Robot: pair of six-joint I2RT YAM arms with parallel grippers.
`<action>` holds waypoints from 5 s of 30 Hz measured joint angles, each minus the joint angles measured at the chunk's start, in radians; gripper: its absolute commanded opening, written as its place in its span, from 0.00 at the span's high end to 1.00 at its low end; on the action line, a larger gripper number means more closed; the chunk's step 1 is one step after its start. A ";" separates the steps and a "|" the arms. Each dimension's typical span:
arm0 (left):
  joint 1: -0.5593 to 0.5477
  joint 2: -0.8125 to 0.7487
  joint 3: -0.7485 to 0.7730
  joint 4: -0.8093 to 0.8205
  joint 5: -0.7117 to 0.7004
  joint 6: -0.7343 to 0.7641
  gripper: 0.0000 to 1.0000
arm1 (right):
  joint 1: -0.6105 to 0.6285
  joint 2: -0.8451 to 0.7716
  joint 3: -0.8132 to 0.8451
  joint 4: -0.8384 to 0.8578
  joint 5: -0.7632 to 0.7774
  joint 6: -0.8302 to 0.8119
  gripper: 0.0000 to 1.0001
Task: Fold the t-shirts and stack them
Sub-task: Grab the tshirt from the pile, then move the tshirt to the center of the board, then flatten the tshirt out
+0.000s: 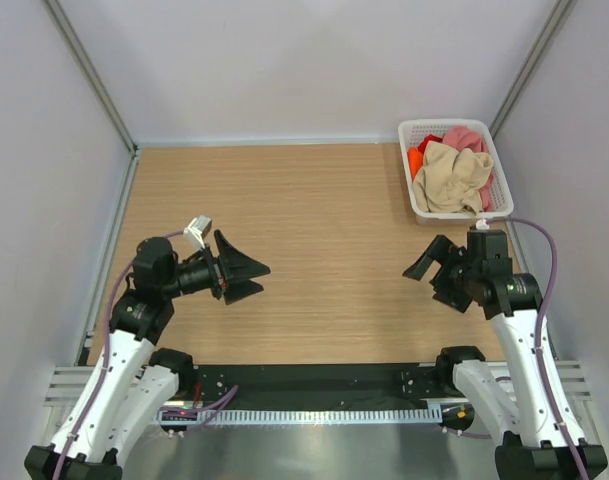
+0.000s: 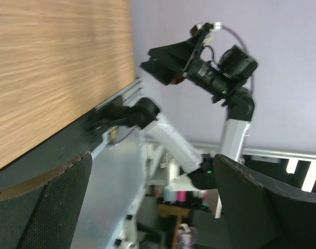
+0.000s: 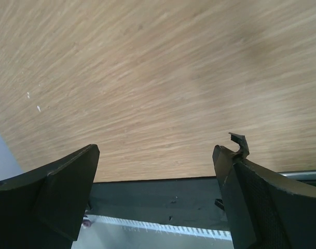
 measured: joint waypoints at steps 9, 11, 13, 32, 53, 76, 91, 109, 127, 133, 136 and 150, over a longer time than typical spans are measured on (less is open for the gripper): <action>0.016 0.008 -0.058 -0.005 -0.049 -0.029 0.00 | 0.000 0.418 0.362 0.085 0.158 -0.025 0.00; 0.016 0.001 0.104 -0.127 -0.122 0.098 0.00 | -0.005 0.540 0.451 0.126 0.223 -0.034 0.00; 0.016 -0.020 0.227 -0.188 -0.185 0.193 0.00 | -0.018 0.648 0.542 0.179 0.277 -0.045 0.00; 0.016 0.174 0.373 -0.447 -0.451 0.496 0.42 | -0.197 1.344 1.054 0.357 0.399 -0.053 0.73; -0.033 0.196 0.443 -0.466 -0.514 0.566 0.45 | -0.195 1.289 1.497 0.245 0.418 -0.129 0.99; -0.101 0.121 0.424 -0.507 -0.538 0.504 0.21 | 0.350 0.621 0.530 0.141 0.090 -0.011 0.16; -0.110 0.452 0.314 -0.502 -0.584 0.447 0.20 | 0.364 0.576 0.097 0.331 -0.114 0.030 0.21; 0.147 0.665 0.088 -0.459 -0.646 0.375 0.34 | 0.554 1.020 0.301 0.386 -0.141 -0.108 0.37; 0.114 0.752 0.113 -0.350 -0.649 0.382 0.93 | 0.580 0.917 0.200 0.426 -0.072 -0.069 0.99; -0.039 0.637 0.275 -0.407 -0.731 0.403 0.27 | 0.580 0.423 -0.029 0.407 0.121 0.083 0.99; -0.121 0.574 0.303 -0.436 -0.766 0.385 0.22 | 0.577 0.293 -0.146 0.363 0.171 0.158 0.99; -0.582 0.428 -0.017 -0.477 -0.769 0.167 0.32 | 0.577 0.314 -0.182 0.317 0.185 0.221 0.99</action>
